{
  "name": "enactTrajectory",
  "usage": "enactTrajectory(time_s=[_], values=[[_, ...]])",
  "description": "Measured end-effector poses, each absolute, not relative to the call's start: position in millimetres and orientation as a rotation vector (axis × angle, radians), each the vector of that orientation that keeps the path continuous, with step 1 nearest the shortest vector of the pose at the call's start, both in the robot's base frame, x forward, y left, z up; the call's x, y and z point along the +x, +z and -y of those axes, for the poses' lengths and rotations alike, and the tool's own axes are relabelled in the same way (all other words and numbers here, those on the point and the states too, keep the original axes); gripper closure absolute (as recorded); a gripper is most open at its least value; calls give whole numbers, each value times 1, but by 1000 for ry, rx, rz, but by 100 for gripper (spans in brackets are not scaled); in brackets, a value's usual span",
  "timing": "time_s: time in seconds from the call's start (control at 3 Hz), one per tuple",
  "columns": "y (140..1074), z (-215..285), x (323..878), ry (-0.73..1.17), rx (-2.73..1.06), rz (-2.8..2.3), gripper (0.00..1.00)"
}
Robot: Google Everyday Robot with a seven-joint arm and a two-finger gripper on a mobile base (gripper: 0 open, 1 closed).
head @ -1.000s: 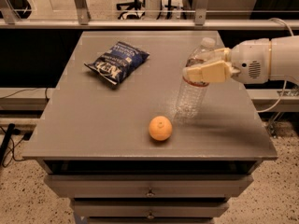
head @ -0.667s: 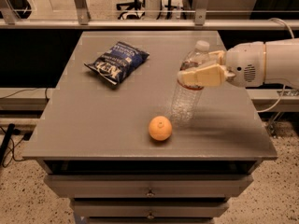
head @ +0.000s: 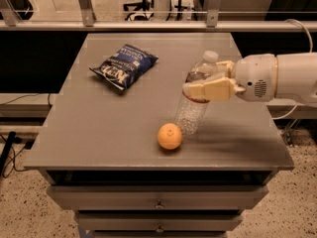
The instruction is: Move water bottle near orange
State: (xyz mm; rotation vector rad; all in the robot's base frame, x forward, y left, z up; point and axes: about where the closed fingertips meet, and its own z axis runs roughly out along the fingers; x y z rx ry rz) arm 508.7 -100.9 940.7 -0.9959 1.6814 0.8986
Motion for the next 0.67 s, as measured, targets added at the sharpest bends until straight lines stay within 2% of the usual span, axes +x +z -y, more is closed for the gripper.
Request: enactTrajectory(time_s=[0.67], values=[[933, 96, 500, 925, -1058, -1628, 53]])
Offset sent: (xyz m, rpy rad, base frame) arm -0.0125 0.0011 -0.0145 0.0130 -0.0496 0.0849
